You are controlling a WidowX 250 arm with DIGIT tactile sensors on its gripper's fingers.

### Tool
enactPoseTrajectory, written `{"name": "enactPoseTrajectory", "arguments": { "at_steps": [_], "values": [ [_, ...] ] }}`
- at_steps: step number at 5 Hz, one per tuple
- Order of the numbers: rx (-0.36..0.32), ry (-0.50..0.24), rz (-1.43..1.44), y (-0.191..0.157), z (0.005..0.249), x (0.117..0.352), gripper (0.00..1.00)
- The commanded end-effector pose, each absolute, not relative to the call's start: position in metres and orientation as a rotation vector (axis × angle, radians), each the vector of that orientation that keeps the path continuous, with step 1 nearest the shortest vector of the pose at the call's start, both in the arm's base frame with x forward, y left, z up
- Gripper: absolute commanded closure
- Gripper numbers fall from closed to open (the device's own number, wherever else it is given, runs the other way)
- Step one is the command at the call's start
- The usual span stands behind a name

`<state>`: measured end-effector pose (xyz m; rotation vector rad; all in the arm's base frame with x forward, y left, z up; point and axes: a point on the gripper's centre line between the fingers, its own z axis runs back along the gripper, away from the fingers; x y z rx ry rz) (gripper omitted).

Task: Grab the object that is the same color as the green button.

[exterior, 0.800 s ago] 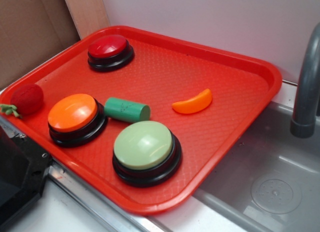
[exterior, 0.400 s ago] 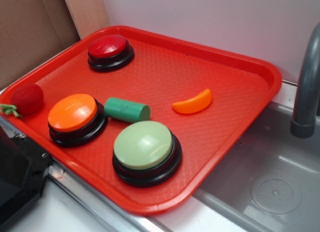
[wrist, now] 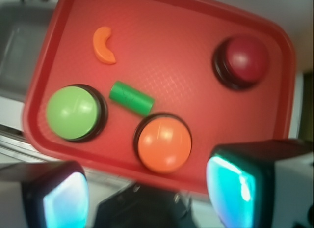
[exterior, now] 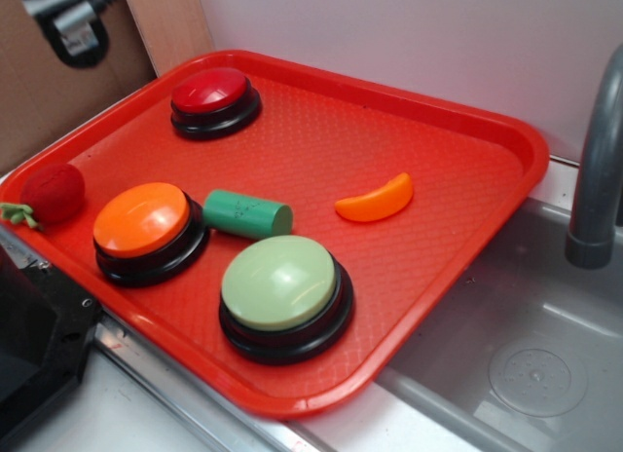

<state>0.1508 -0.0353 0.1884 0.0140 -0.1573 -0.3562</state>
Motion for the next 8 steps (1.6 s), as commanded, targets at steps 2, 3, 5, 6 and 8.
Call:
{"name": "enactPoseTrajectory", "arguments": {
  "at_steps": [2,3,5,6,8],
  "values": [
    [0.042,-0.351,-0.936,-0.046,0.112,0.186,0.00],
    [0.004,-0.316,-1.018,-0.050,0.087,0.197,0.00],
    [-0.038,-0.271,-1.111,-0.059,0.048,0.205,0.00],
    [-0.013,-0.242,-1.113,-0.060,0.034,0.210,0.00],
    [-0.018,-0.246,-1.110,-0.057,0.031,0.216,0.23]
  ]
}}
